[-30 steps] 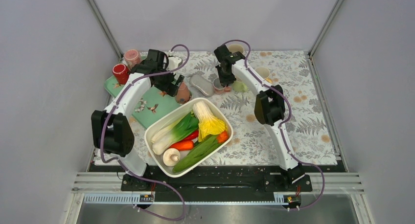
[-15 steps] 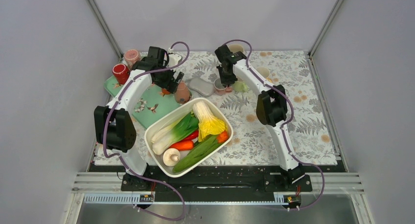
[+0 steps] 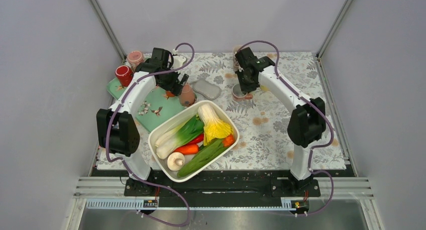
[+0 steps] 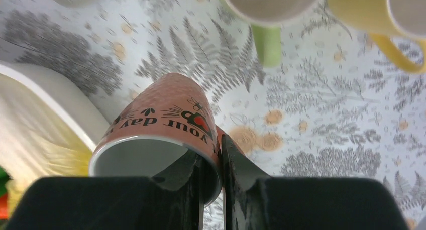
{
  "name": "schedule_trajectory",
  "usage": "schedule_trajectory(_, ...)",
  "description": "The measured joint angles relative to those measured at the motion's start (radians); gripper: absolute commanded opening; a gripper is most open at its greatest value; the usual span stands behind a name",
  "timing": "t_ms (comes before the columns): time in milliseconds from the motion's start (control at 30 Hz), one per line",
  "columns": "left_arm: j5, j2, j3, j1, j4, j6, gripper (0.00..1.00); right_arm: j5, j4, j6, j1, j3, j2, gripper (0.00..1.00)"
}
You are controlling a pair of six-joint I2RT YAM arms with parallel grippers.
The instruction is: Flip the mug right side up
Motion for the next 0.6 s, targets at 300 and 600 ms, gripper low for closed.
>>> schedule_trajectory(300, 0.0, 0.0, 0.0, 0.0, -0.003, 0.0, 0.99, -0.006, 0.029, -0.01, -0.167, -0.279, -0.075, 0.0)
schedule_trajectory(600, 0.0, 0.0, 0.0, 0.0, -0.022, 0.0, 0.99, -0.006, 0.077, -0.012, -0.331, -0.293, -0.045, 0.0)
